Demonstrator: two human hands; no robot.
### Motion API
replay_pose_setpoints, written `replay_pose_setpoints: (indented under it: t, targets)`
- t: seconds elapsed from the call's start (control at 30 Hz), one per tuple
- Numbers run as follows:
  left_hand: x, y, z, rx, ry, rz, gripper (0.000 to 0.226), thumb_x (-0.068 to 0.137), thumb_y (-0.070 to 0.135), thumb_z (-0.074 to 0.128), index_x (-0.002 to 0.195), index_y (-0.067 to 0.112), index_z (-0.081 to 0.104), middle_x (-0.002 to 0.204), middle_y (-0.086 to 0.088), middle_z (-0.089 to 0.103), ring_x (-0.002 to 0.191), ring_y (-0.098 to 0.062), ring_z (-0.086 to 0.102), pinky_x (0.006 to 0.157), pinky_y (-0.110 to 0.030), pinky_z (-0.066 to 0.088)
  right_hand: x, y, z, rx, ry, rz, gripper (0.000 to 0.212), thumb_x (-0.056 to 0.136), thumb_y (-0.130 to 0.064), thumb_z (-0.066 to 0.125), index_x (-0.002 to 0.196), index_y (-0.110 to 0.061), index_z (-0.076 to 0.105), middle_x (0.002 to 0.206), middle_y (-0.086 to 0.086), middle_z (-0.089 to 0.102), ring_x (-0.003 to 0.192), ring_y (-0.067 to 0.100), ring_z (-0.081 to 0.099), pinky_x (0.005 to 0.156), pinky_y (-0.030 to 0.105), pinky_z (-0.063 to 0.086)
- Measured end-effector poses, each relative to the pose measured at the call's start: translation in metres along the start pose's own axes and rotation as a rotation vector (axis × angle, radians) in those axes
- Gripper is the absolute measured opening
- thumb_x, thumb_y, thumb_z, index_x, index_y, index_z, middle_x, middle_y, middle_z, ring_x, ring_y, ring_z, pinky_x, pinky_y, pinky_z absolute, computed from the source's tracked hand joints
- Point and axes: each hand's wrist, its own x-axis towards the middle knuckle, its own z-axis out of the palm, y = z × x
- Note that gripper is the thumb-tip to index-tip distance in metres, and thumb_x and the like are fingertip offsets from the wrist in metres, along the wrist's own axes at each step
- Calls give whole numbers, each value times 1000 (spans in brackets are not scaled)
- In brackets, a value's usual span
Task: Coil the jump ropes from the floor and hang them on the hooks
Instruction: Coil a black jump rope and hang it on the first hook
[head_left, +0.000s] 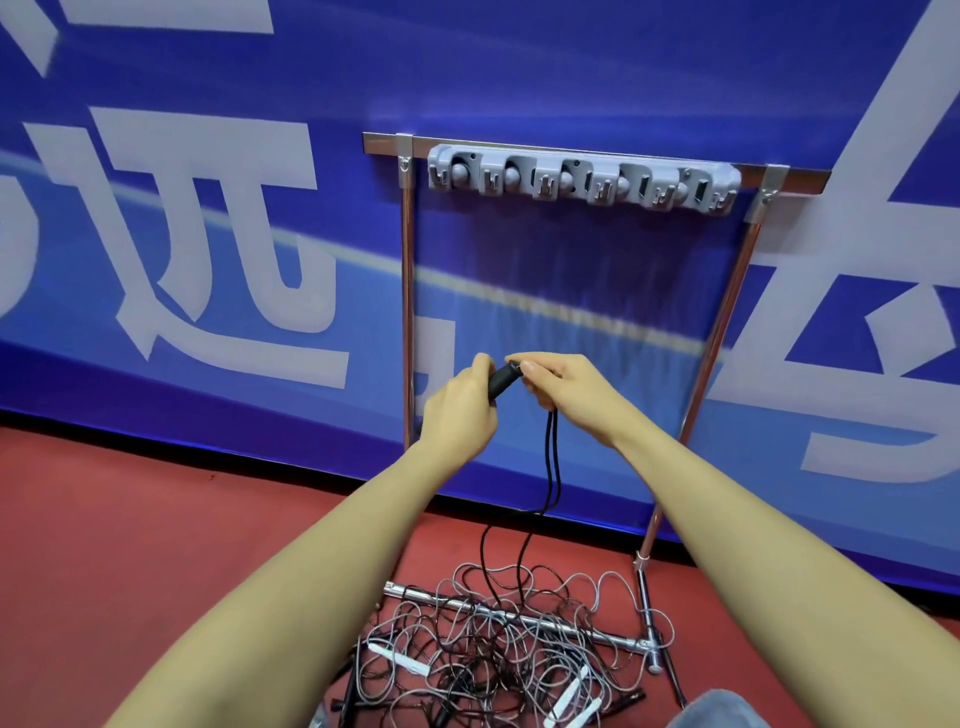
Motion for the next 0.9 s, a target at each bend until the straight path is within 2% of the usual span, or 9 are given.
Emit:
replay_pose_setpoints:
  t: [0.07, 0.17, 0.3, 0.37, 0.43, 0.6, 0.7, 0.8, 0.9]
  targets:
    - [1, 3, -1, -122, -46, -25, 10, 94, 16, 46, 102, 9, 44, 76, -4, 51, 65, -27, 47, 55, -32, 36, 1, -3, -1, 36, 26, -10, 26, 100, -13, 45, 118, -15, 64, 75, -1, 52, 61, 8, 42, 63, 21, 37]
    - [3, 6, -3, -386, -151, -124, 11, 93, 21, 47, 91, 11, 47, 70, -4, 51, 57, -23, 46, 54, -33, 39, 1, -6, -3, 69, 40, -31, 26, 99, -8, 45, 113, -16, 65, 74, -1, 55, 59, 2, 46, 63, 19, 38]
    - [2, 10, -5, -560, -214, -158, 17, 95, 26, 45, 94, 10, 51, 76, -9, 59, 64, -23, 55, 56, -33, 43, 3, -5, -6, 71, 54, -71, 19, 98, -13, 51, 110, -14, 64, 72, -1, 59, 60, 7, 51, 65, 21, 45]
    - [2, 12, -3, -623, -186, -165, 18, 95, 26, 44, 93, 9, 50, 74, -7, 56, 61, -20, 48, 55, -33, 40, 4, -3, -7, 105, 74, -42, 12, 96, -21, 55, 104, -15, 62, 69, 2, 60, 62, 14, 54, 68, 26, 49]
    - [2, 14, -3, -702, -140, -172, 18, 95, 26, 44, 88, 10, 49, 71, -4, 48, 61, -19, 42, 55, -34, 37, 5, -2, -7, 122, 87, 11, 15, 95, -30, 56, 94, -15, 59, 67, 1, 60, 61, 16, 57, 71, 31, 52]
    - [3, 21, -5, -940, -35, -272, 24, 95, 26, 52, 75, 13, 50, 62, -5, 43, 52, -16, 37, 52, -29, 34, 3, 4, -8, 116, 29, 91, 26, 96, -32, 54, 83, -11, 58, 67, 2, 57, 61, 17, 58, 60, 21, 50]
    - [4, 23, -7, -1175, -6, -366, 27, 94, 19, 54, 69, 13, 46, 48, 4, 37, 42, -12, 31, 45, -25, 33, -1, 8, -5, 77, -33, 140, 32, 97, -35, 52, 80, -9, 58, 68, 4, 55, 57, 16, 55, 57, 21, 49]
    - [6, 20, -9, -1305, 2, -379, 30, 87, 3, 50, 61, 14, 39, 47, 3, 31, 41, -12, 25, 46, -26, 28, -4, 13, 1, 70, -43, 171, 37, 98, -38, 49, 77, -8, 58, 63, 2, 50, 53, 14, 47, 62, 32, 53]
    - [7, 22, -12, -1324, 46, -387, 26, 85, 9, 62, 66, 14, 44, 46, 2, 33, 41, -13, 27, 44, -25, 29, -5, 12, 5, 99, -33, 212, 48, 99, -46, 43, 74, -9, 60, 57, 1, 47, 50, 13, 42, 57, 29, 45]
